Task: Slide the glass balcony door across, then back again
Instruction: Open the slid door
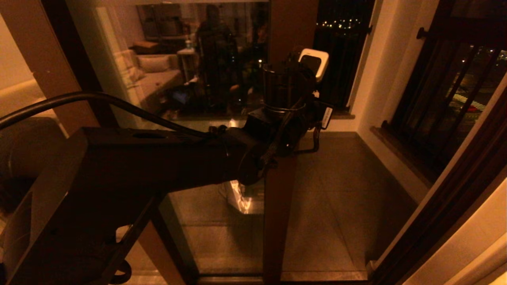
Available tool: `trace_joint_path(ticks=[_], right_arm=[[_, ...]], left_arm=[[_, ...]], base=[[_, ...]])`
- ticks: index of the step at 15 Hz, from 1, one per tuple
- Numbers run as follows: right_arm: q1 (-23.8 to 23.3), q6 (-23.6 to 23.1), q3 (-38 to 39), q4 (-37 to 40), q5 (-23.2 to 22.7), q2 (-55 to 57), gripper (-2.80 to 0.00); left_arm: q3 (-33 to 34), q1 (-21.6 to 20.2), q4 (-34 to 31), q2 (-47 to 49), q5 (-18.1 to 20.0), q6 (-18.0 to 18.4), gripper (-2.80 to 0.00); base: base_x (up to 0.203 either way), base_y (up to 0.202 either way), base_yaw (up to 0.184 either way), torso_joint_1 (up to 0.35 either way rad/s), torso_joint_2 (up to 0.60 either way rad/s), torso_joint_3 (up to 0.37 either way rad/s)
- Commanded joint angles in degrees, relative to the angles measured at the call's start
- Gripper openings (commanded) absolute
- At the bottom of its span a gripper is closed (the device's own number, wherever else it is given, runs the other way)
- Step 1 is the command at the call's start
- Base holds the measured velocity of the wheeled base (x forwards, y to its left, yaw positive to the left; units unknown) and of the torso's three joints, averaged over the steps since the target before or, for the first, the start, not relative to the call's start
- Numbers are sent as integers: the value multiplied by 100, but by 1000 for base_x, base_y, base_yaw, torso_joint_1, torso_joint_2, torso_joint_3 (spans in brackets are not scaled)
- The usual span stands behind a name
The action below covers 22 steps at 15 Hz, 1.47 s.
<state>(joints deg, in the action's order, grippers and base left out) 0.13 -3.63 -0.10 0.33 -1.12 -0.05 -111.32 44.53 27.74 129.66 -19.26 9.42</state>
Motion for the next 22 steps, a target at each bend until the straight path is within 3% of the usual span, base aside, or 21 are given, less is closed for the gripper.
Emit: trace_joint_path(ticks=[1, 5, 13, 18, 22], right_arm=[[4, -6, 1, 2, -2, 5, -280], [4, -6, 1, 2, -2, 5, -280], [2, -6, 1, 2, -2, 14, -280], [4, -6, 1, 2, -2, 5, -280], [4, -6, 1, 2, -2, 5, -280]], left_arm=[[32, 3, 30, -153, -5, -1, -280], [620, 3, 34, -485, 34, -27, -280], [802, 3, 32, -716, 1, -37, -280], [1665, -3, 37, -1190, 39, -43, -280], [1658, -172, 38, -1241, 10, -63, -280]], base=[[0, 0, 0, 0, 0, 0], [0, 0, 0, 0, 0, 0], [0, 0, 0, 0, 0, 0], [0, 0, 0, 0, 0, 0], [0, 0, 0, 0, 0, 0]])
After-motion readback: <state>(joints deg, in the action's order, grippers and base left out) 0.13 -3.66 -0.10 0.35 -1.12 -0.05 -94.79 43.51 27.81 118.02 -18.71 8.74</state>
